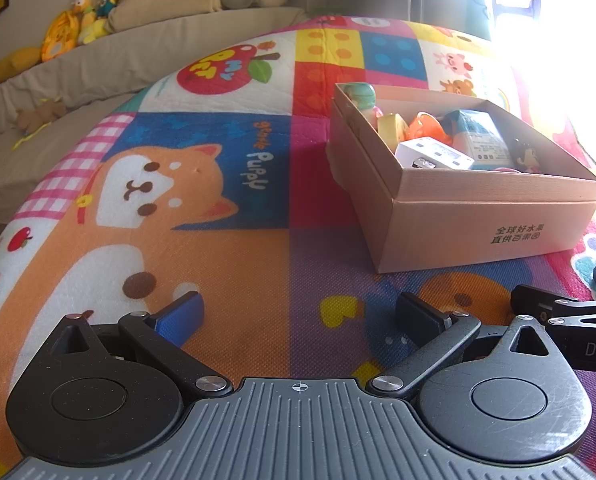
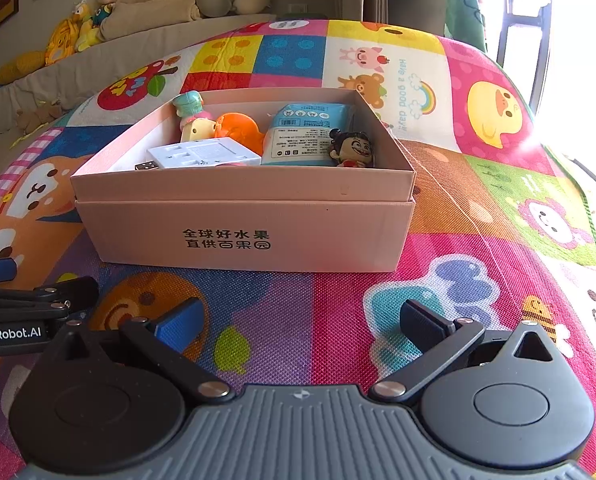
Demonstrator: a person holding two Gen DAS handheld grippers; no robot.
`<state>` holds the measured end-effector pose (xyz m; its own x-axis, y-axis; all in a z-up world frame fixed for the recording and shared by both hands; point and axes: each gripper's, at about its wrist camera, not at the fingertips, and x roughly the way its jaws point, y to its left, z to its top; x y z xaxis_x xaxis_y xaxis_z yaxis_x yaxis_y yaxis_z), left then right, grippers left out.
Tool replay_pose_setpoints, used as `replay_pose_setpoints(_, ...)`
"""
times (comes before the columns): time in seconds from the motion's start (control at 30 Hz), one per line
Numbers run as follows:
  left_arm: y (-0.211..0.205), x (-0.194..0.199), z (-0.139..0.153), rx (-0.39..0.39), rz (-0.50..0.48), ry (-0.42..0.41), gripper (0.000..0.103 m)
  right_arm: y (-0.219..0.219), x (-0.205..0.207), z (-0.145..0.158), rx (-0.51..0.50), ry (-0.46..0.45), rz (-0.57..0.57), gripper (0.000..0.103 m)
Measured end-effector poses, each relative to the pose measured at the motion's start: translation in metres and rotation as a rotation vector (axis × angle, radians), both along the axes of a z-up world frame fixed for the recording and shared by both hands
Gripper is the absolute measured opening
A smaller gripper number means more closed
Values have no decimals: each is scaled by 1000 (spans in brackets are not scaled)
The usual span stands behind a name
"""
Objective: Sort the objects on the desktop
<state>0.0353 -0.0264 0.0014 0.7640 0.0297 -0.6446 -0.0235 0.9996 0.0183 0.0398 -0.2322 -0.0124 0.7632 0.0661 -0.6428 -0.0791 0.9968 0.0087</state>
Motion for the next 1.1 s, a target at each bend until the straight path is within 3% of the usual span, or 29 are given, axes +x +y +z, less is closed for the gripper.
replay_pose_setpoints(1.1,0,0,0,1,4,1,103,0,2,0,-1,0,5,103)
